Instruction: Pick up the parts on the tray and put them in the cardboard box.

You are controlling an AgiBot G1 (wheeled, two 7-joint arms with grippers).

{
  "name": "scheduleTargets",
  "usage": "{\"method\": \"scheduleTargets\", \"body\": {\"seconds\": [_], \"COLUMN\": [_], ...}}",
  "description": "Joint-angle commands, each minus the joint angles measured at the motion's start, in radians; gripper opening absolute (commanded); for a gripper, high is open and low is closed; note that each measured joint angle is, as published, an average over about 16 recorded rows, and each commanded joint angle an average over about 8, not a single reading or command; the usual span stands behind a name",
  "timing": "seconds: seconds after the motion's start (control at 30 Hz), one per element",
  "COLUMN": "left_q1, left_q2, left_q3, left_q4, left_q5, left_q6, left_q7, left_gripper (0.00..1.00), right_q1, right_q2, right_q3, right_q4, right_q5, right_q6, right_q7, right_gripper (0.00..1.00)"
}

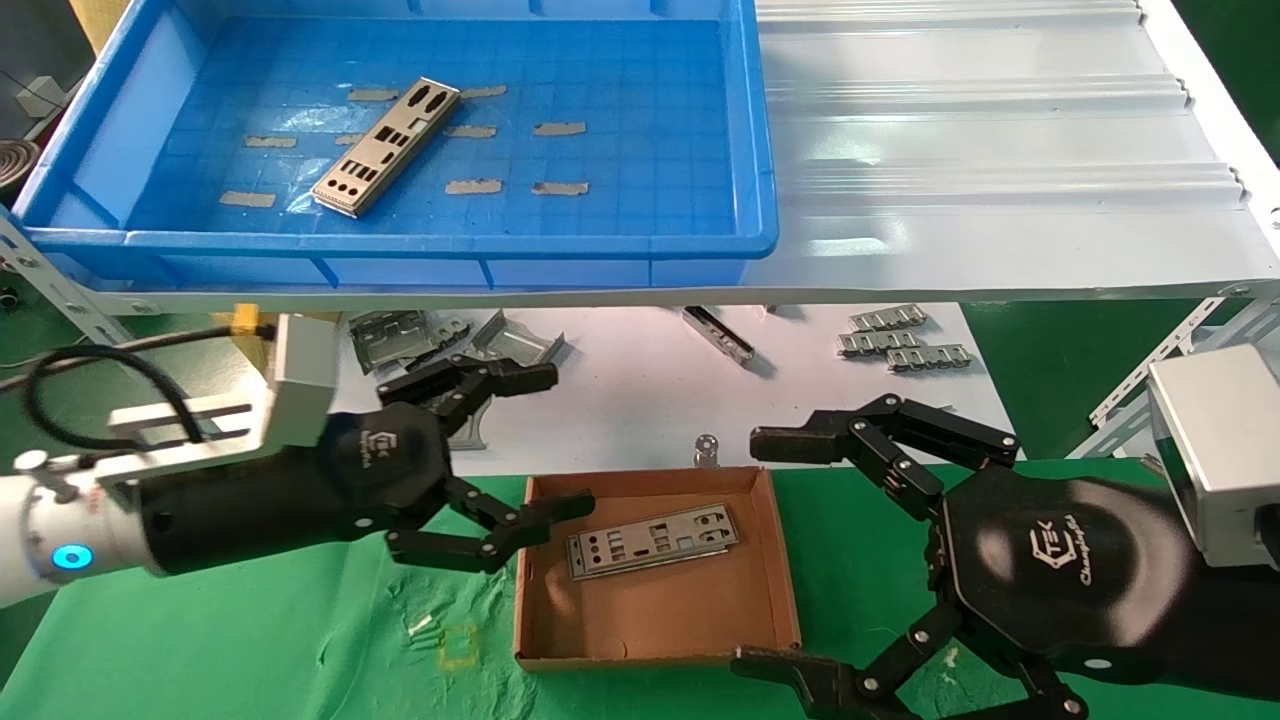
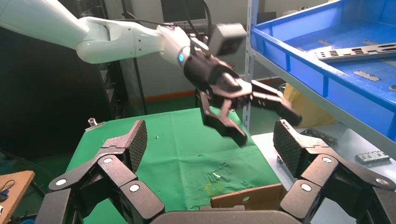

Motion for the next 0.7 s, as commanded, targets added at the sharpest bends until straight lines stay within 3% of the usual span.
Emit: {"method": "scheduleTargets", "body": {"seconds": [0.03,0.7], "left_q1": [0.012,0.134], "left_q2": [-0.023,-0.249], "left_q3": [-0.009,-0.100], "left_q4": [-0.035,-0.387], "left_q5": [-0.013,-0.149], "left_q6": [0.003,0.030], "left_q7": [-0.019,-0.211], "left_gripper": [1.00,1.00], "right_q1": [0.000,0.000], "right_q2": [0.000,0.000], "right_q3": [0.000,-0.001], "right_q4": [0.000,0.000], "right_q5": [0.000,0.000], "right_q6": [0.000,0.000], "right_q7": [0.000,0.000], "right_gripper": [1.00,1.00]}}
